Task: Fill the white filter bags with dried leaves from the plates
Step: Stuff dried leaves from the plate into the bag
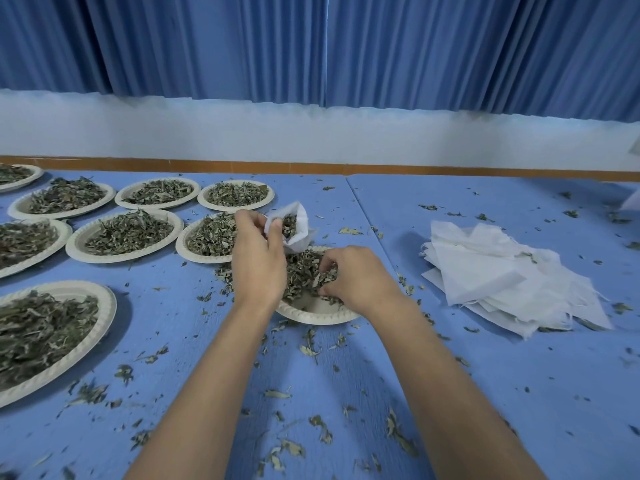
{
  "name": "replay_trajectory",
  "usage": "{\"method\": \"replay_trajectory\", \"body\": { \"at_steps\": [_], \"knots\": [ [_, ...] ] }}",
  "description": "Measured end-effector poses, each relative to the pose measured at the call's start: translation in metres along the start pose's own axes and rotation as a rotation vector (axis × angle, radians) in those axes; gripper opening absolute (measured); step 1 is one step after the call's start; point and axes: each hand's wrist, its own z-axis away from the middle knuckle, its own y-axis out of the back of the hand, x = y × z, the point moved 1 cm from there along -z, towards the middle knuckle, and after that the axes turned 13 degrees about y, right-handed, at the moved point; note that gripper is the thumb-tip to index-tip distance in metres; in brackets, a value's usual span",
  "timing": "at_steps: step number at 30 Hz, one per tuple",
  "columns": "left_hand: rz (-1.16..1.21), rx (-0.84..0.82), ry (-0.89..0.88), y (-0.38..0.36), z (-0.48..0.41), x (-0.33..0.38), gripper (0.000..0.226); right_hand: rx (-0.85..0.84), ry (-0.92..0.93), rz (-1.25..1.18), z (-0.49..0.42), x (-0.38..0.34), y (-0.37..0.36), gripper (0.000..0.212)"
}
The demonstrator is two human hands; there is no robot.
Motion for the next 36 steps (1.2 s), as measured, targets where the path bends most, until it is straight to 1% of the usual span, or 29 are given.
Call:
{"method": "replay_trajectory", "body": {
  "at_steps": [3, 6, 8, 10, 13, 16, 19, 20, 24, 25, 27, 29, 31, 33, 35, 36],
  "knots": [
    [0.026, 0.011, 0.015, -0.001, -0.001, -0.001, 0.013, 0.029, -0.001, -0.001, -0.001, 0.001, -0.003, 0.026],
    [0.074, -0.004, 0.016, -0.002, -0.001, -0.001, 0.013, 0.031, -0.015, -0.04, 0.0, 0.001, 0.0, 0.039],
    [0.083, -0.022, 0.016, -0.003, -0.001, -0.001, 0.013, -0.011, -0.025, -0.044, 0.002, 0.002, 0.005, 0.048],
    [0.102, -0.044, 0.033, -0.004, -0.001, -0.002, 0.012, -0.059, -0.035, -0.057, 0.003, 0.003, 0.008, 0.051],
    [0.17, -0.058, 0.072, -0.004, -0.001, -0.002, 0.01, -0.058, -0.034, -0.06, 0.003, 0.004, 0.006, 0.043],
    [0.212, -0.056, 0.064, -0.003, 0.0, 0.002, 0.009, 0.005, -0.04, -0.077, 0.003, 0.004, 0.003, 0.032],
    [0.197, -0.057, 0.035, -0.002, 0.002, 0.005, 0.009, 0.084, -0.059, -0.12, 0.004, 0.007, 0.006, 0.024],
    [0.175, -0.057, 0.031, -0.003, 0.003, 0.004, 0.01, 0.121, -0.077, -0.169, 0.003, 0.008, 0.009, 0.022],
    [0.067, -0.066, 0.067, -0.006, 0.006, -0.001, 0.011, 0.317, -0.202, -0.486, 0.005, 0.015, 0.028, 0.018],
    [0.058, -0.076, 0.074, -0.007, 0.007, -0.002, 0.012, 0.337, -0.219, -0.578, 0.006, 0.015, 0.033, 0.017],
    [0.077, -0.105, 0.081, -0.008, 0.008, 0.0, 0.013, 0.32, -0.205, -0.792, 0.007, 0.012, 0.038, 0.021],
    [0.078, -0.118, 0.074, -0.009, 0.01, 0.004, 0.016, 0.307, -0.182, -0.9, 0.007, 0.008, 0.037, 0.023],
    [0.089, -0.126, 0.074, -0.01, 0.012, 0.007, 0.018, 0.325, -0.174, -0.866, 0.004, 0.004, 0.033, 0.021],
    [0.154, -0.163, 0.098, -0.012, 0.014, 0.009, 0.018, 0.36, -0.173, -0.711, 0.002, 0.001, 0.028, 0.017],
    [0.221, -0.225, 0.15, -0.015, 0.016, 0.01, 0.015, 0.408, -0.173, -0.558, 0.002, -0.002, 0.022, 0.017],
    [0.253, -0.264, 0.186, -0.016, 0.017, 0.01, 0.013, 0.431, -0.171, -0.518, 0.002, -0.003, 0.019, 0.018]
  ]
}}
